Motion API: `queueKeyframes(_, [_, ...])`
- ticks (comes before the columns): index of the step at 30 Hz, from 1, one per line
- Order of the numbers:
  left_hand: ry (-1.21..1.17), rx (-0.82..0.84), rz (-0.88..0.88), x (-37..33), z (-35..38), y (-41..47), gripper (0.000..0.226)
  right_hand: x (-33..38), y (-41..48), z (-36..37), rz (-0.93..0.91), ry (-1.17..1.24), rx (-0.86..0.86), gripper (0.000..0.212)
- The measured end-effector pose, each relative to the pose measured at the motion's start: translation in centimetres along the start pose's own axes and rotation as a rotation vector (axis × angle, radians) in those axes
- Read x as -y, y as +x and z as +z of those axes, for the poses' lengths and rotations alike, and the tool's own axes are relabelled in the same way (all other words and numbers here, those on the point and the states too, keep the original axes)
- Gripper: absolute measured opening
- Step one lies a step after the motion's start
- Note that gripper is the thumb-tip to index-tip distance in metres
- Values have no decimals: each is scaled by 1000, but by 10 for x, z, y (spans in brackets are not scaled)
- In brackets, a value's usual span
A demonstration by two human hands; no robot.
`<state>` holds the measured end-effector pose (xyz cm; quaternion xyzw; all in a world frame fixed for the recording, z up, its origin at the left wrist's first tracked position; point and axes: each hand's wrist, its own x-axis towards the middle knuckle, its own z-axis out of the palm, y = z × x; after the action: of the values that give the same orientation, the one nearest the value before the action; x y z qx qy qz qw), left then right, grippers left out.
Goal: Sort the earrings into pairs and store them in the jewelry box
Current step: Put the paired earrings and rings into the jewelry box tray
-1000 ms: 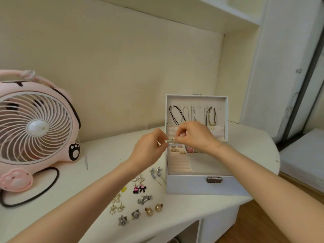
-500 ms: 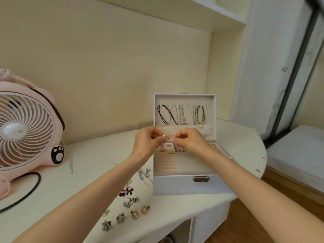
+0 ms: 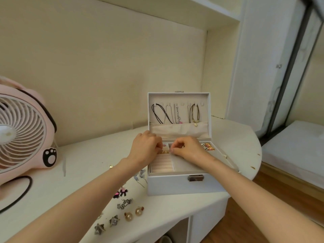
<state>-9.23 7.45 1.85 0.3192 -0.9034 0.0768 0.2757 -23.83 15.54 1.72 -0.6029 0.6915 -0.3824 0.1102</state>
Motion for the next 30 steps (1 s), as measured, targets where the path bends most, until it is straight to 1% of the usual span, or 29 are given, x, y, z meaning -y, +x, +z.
queueKeyframes(3, [46,-56,73,1,4,0,8,-3,1,0,-2,-15,-3,4])
queueKeyframes(7, [95,-34,81,3,6,-2,8,-2,0,1,-11,-45,-3,4])
queueKeyframes(10, [137,-72,120,5,4,-2,8,0,-1,1,-19,-59,-5,5])
queueKeyframes(11, [144,-62,122,4,0,-3,9,0,-2,0,-23,-66,-8,6])
queueKeyframes(13, [111,-49,86,7,-6,-8,17,4,-3,-1,-36,-85,-10,6])
queueKeyframes(15, [24,-125,45,13,-16,-15,19,11,-5,-1,-62,-92,-13,7])
queueKeyframes(17, [-70,-158,-5,21,-27,-26,18,21,-8,0,-102,-86,-17,7])
queueKeyframes(21, [-133,-63,-125,42,-51,-55,8,51,-19,14,-218,-39,13,9])
queueKeyframes(23, [-154,64,-206,58,-62,-69,5,68,-27,28,-281,-23,54,9])
queueKeyframes(25, [-156,226,-270,73,-69,-83,9,84,-34,44,-331,-54,103,9])
queueKeyframes(27, [-109,376,-310,84,-72,-96,14,97,-39,60,-364,-77,161,10])
queueKeyframes(29, [-94,490,-343,90,-73,-108,16,106,-39,78,-388,-139,238,12])
queueKeyframes(30, [-106,523,-363,93,-73,-114,17,108,-38,87,-397,-182,274,13])
